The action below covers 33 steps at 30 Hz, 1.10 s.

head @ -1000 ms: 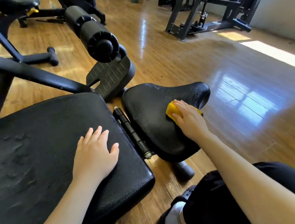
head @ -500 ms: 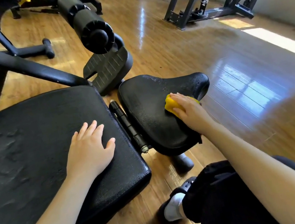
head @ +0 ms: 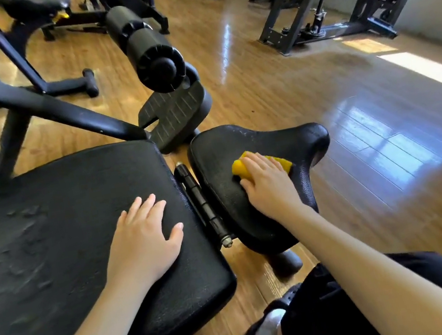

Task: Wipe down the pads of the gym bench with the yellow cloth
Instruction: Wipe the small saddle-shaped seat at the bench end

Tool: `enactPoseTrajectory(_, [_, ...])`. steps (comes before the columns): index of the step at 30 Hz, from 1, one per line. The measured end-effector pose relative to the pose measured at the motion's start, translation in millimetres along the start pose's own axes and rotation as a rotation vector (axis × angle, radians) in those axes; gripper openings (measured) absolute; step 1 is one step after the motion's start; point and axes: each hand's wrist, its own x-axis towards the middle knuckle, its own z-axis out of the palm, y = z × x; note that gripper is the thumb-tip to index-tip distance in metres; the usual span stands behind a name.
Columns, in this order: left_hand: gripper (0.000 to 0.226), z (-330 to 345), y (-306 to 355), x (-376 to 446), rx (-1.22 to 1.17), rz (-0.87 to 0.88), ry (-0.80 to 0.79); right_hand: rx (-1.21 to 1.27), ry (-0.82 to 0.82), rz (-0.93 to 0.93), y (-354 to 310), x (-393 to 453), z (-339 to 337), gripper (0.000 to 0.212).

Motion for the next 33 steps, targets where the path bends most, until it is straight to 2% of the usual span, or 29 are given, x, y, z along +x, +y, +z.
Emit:
enactPoseTrajectory(3, [0.058, 0.6, -0.6, -0.4, -0.005, 0.0, 0.003, 0.07, -0.055, -0.09, 21.9, 6.1, -19.9, 0.04])
enactPoseTrajectory(5, [0.057, 1.8, -1.0, -0.1, 0.002, 0.001, 0.014, 0.054, 0.003, -0.094, 46.7, 25.6, -34.7, 0.03])
enactPoseTrajectory(8, [0.058, 3.2, -0.6, 1.1, 0.011, 0.0, 0.025, 0.031, 0.072, 0.149, 79.2, 55.2, -49.8, 0.024])
enactPoseTrajectory(10, [0.058, 3.1, 0.5, 0.8, 0.011, -0.005, 0.026, -0.004, 0.088, 0.334, 82.7, 68.3, -52.5, 0.021])
enactPoseTrajectory(11, [0.058, 2.6, 1.0, 0.6, 0.01, -0.007, 0.026, -0.051, 0.084, 0.361, 74.5, 70.9, -50.7, 0.021])
enactPoseTrajectory(13, [0.058, 1.5, 2.3, 0.5, 0.011, -0.005, 0.02, -0.106, 0.036, 0.242, 44.6, 67.6, -37.9, 0.027])
enactPoseTrajectory(16, [0.058, 0.2, 1.5, 0.4, -0.003, 0.001, 0.016, -0.032, -0.087, -0.077, -8.1, 43.1, -3.3, 0.041])
enactPoseTrajectory(18, [0.057, 0.2, 0.7, -0.5, -0.015, 0.003, 0.018, -0.007, -0.118, -0.148, -20.9, 30.6, 4.6, 0.048])
enactPoseTrajectory(22, [0.057, 1.0, -0.5, -1.9, -0.015, 0.006, 0.025, 0.04, -0.231, -0.142, 12.2, 37.3, -19.9, 0.047])
enactPoseTrajectory(25, [0.057, 2.8, -0.2, -0.7, -0.01, 0.007, 0.042, -0.075, -0.152, -0.06, 40.3, 58.8, -34.5, 0.043])
enactPoseTrajectory(28, [0.057, 4.9, 0.5, 0.4, -0.009, 0.011, 0.055, -0.136, -0.202, -0.005, 35.7, 92.6, -21.8, 0.043])
enactPoseTrajectory(33, [0.059, 6.4, -2.5, 0.3, -0.011, 0.017, 0.061, -0.081, -0.312, 0.039, 20.0, 147.7, 3.3, 0.043])
